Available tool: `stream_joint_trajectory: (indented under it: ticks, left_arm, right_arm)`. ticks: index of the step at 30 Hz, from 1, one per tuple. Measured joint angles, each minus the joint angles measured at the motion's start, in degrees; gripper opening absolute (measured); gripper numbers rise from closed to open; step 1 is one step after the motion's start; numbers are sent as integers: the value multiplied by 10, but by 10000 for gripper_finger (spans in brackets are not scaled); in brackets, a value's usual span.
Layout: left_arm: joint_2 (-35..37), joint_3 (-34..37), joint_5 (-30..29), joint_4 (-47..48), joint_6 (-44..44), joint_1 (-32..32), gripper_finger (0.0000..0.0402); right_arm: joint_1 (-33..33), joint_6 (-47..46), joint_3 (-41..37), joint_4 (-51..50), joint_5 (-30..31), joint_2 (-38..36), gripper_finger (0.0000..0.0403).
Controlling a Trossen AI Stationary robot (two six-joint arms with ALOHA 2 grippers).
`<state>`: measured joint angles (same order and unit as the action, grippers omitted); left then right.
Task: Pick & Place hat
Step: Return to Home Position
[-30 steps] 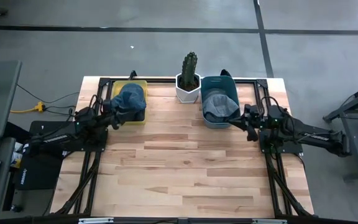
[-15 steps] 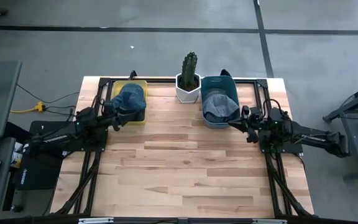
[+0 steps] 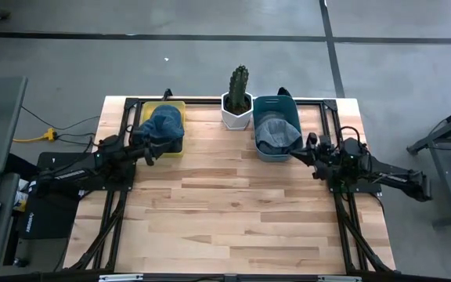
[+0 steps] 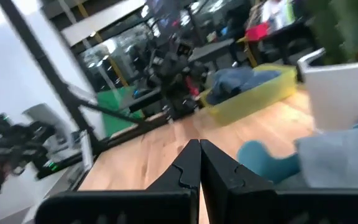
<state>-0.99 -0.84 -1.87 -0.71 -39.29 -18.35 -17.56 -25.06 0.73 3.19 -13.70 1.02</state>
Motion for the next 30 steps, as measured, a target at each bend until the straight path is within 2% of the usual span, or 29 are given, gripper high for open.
stream_joint_trajectory:
  ticks: [3,7,11,13,15,17,22,26,30]
  left_arm:
    - [0,0,18,-31,62,0,225]
    - [0,0,84,-87,169,0,225]
    - [0,0,147,-109,212,0,225]
    - [1,0,192,-122,241,0,225]
    - [2,0,210,-152,260,0,225]
    - [2,0,204,-179,273,0,225]
    - [2,0,149,-194,310,0,225]
    - [2,0,144,-187,335,0,225]
    - [1,0,154,-185,303,0,225]
  right_arm:
    - [0,5,0,-4,34,-10,0]
    - [0,11,0,-10,49,-6,0]
    - [0,14,0,-13,75,-6,0]
    - [0,34,0,-14,76,-6,0]
    - [0,46,0,-14,73,-6,0]
    - [0,46,0,-15,72,-6,0]
    - [0,64,0,-15,71,-6,0]
    - [0,90,0,-15,70,-6,0]
    - [0,109,0,-16,69,-6,0]
